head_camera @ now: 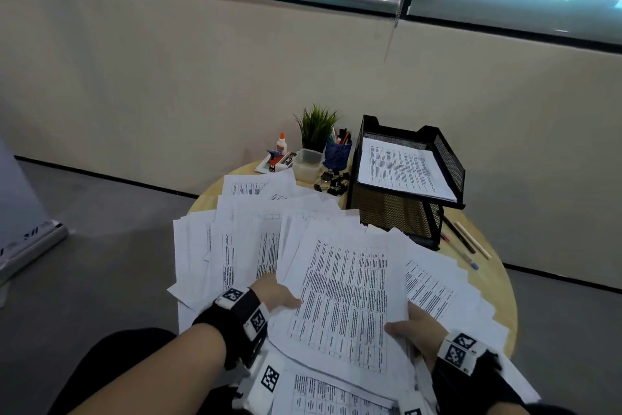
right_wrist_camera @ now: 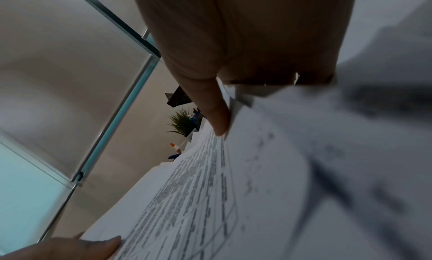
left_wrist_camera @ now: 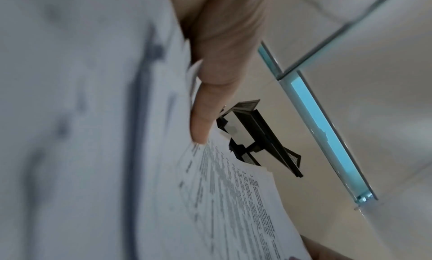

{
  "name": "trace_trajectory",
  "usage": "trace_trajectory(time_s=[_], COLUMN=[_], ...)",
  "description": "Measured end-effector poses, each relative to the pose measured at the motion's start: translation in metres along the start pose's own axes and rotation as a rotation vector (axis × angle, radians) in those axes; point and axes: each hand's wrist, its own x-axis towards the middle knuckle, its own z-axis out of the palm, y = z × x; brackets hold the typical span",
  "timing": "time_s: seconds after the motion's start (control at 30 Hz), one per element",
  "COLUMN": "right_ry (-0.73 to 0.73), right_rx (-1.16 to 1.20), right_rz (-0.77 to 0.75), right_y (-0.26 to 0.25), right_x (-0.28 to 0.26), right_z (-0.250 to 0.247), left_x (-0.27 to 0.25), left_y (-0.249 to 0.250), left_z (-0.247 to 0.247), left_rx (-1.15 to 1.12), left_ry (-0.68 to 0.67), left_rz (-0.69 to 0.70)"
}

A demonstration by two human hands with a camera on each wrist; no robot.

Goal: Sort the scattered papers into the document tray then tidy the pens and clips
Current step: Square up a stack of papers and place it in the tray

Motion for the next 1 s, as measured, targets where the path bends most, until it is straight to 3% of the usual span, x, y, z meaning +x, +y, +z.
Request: trace_trajectory(time_s=[0.1, 0.23, 0.37, 0.57, 0.67, 0.8, 1.0], right_ry=[-0.019, 0.072, 0.123, -0.124, -0.211, -0.089, 0.112], right_rx=[0.089, 0.263, 0.209, 0.693, 0.783, 0.759, 0.829], right_rz=[-0.002, 0.016, -0.007, -0.032, -0.090, -0.232, -0.489], right_y=[0.004, 0.008, 0.007, -0.029, -0.052, -0.083, -0.130], right_x=[0.002, 0.007, 0.008, -0.022, -0.039, -0.043, -0.041], right_z=[-0.003, -0.008, -0.013, -0.012, -0.015, -0.024, -0.035], left_x=[-0.009, -0.023, -0.038, -0.048, -0.057, -0.054, -0.053], left_y=[0.002, -0.002, -0.007, 0.006, 0.022, 0.049, 0.103], left_z=[-0.009, -0.018, -0.038, -0.058, -0.063, -0.077, -0.082], left_rx=[-0.112, -0.332, -0.419, -0.489, -0.492, -0.465, -0.600], left_ry=[-0.045, -0.057, -0.096, -0.181, -0.251, -0.167, 0.128], left_rz=[0.086, 0.203, 0.287, 0.394, 0.433, 0.516, 0.616])
